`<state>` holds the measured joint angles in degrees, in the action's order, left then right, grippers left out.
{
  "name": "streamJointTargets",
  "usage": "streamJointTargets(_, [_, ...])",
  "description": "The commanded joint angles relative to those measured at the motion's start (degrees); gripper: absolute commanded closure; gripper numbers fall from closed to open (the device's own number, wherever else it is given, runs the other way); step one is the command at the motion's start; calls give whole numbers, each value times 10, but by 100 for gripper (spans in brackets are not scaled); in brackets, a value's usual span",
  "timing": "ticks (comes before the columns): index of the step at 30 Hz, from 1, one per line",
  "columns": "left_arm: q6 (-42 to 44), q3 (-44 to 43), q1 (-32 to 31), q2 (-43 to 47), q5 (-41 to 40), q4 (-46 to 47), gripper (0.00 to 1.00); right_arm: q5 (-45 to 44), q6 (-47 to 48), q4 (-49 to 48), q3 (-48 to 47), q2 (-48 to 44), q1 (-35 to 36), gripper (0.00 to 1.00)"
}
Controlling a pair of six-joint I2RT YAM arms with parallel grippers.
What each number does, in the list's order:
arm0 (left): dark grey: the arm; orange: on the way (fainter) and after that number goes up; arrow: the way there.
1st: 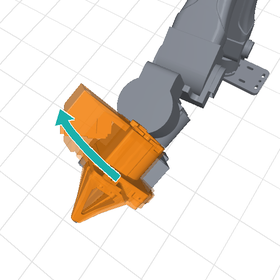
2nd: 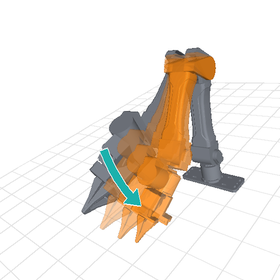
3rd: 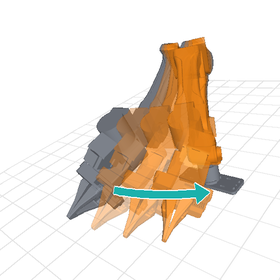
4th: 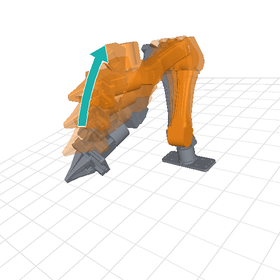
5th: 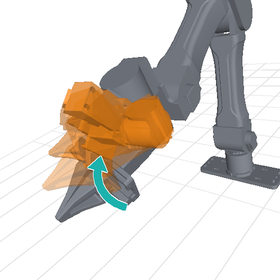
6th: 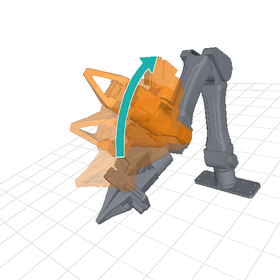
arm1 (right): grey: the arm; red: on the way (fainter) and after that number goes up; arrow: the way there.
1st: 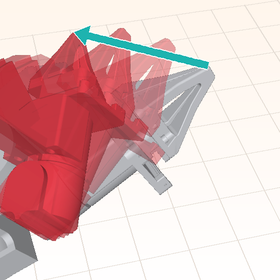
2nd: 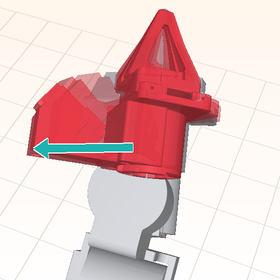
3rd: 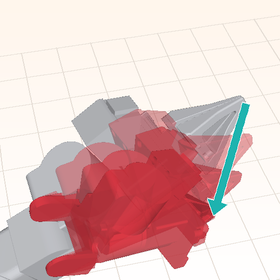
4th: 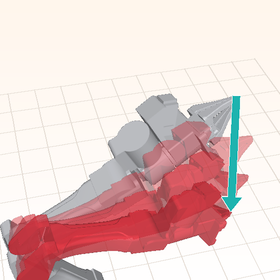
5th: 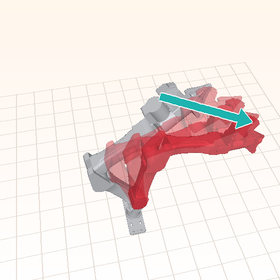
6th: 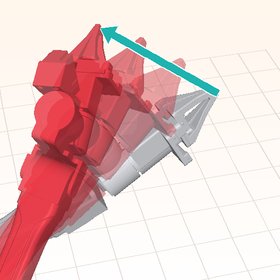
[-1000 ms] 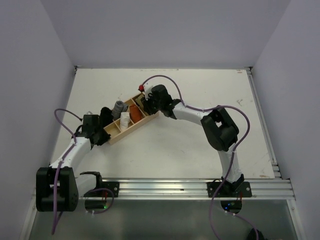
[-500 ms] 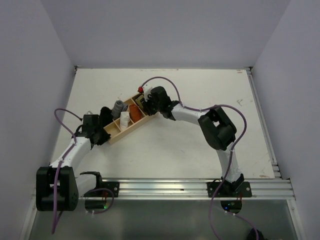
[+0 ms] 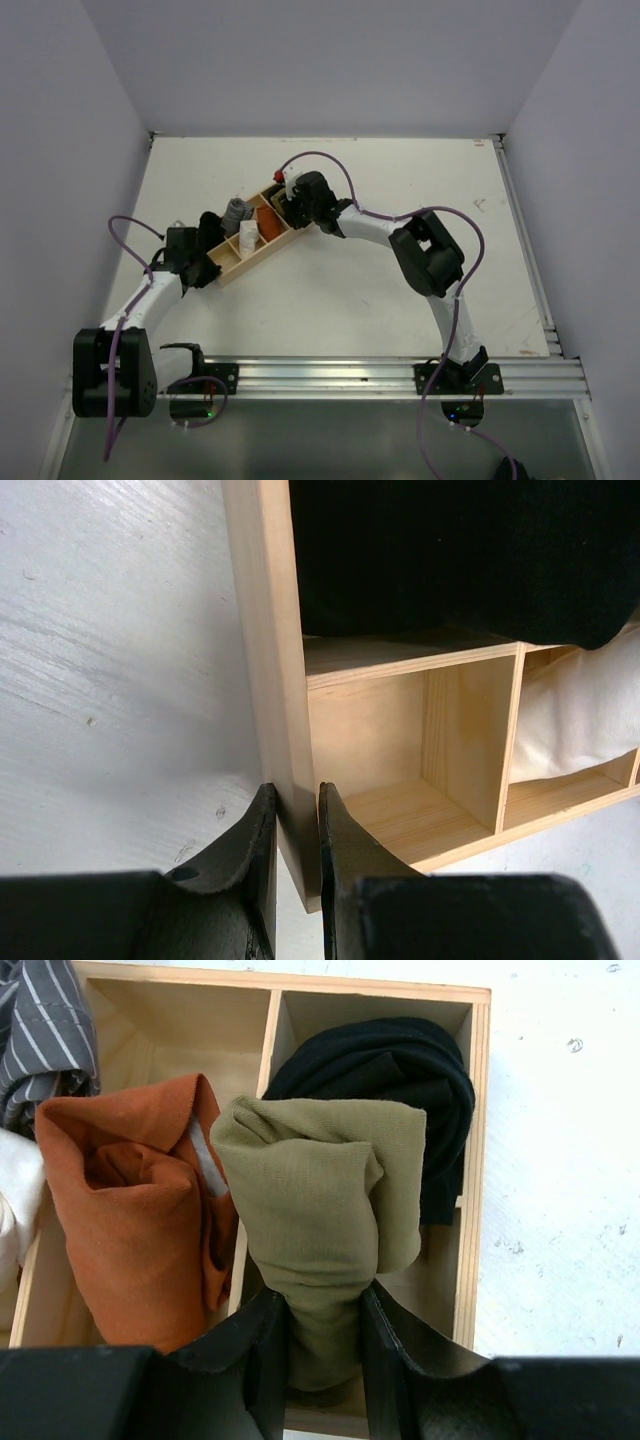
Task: Roll the underwear
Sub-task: Place the rolled underwear into the container
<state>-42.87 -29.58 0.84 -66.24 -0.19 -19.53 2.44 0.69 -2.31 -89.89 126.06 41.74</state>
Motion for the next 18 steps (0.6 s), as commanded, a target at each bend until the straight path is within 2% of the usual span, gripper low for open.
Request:
streamJointTargets(1, [-2,-8,-2,-12,71,27,100,-37,-31,64,11,22,-5,100])
streamJointTargets(3, [-6,-9,-1,-13,66,26,100,-31,-33,53,41,5,-4,100])
streamJointTargets(5, [-7,-11,-2,-13,63,25,100,-10,-33,2,86,-13,-5,99])
streamJointTargets(9, [-13,-13,-2,-15,62,27,100,6,-24,12,83,-27,-6,97])
streamJointTargets(12, [-13,-18,-2,-20,63,28,100,20,-10,21,74,-33,-5,91])
streamJointTargets(16, [-13,-21,-2,-21,55,24,100,39,23,54,58,-44,-8,73])
streamJointTargets(18, [-17,-19,-2,-21,55,25,100,60,26,62,45,-46,-10,68])
